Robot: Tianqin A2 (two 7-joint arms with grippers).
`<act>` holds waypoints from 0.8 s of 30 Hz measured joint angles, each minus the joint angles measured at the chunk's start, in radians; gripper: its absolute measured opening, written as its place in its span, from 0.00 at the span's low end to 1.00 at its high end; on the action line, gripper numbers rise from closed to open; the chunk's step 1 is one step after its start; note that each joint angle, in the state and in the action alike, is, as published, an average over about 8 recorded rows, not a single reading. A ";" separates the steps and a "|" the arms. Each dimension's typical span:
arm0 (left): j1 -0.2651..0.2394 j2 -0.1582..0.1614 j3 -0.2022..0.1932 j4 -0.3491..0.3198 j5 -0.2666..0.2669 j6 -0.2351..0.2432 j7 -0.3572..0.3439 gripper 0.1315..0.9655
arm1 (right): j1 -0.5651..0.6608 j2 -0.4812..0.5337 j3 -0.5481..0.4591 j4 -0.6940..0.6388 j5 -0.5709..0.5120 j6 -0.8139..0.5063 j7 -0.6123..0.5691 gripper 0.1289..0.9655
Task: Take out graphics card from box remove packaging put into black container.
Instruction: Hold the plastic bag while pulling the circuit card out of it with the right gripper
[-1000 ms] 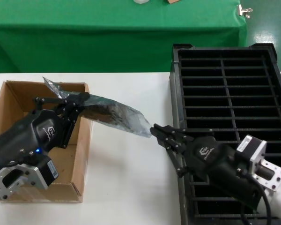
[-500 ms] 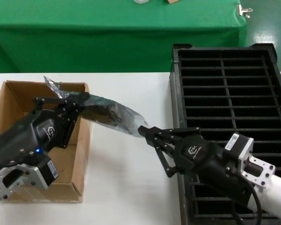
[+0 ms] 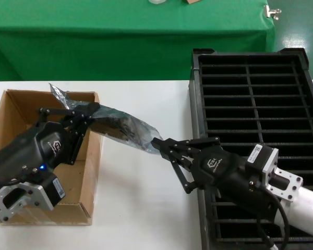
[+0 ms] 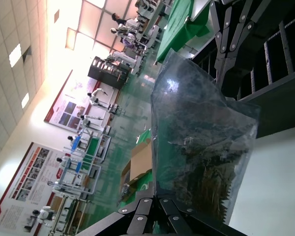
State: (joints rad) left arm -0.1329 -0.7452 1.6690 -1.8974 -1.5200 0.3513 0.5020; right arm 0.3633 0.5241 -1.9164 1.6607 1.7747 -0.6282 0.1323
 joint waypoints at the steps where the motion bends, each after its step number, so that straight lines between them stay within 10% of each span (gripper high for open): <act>1: 0.000 0.000 0.000 0.000 0.000 0.000 0.000 0.01 | 0.005 -0.001 0.000 -0.007 0.003 -0.006 -0.006 0.01; 24: 0.000 0.000 0.000 0.000 0.000 0.000 0.000 0.01 | 0.080 -0.038 0.026 -0.105 0.078 -0.088 -0.062 0.01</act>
State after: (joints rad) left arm -0.1329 -0.7452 1.6690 -1.8974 -1.5200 0.3513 0.5020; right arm 0.4430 0.4861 -1.8902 1.5556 1.8529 -0.7164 0.0704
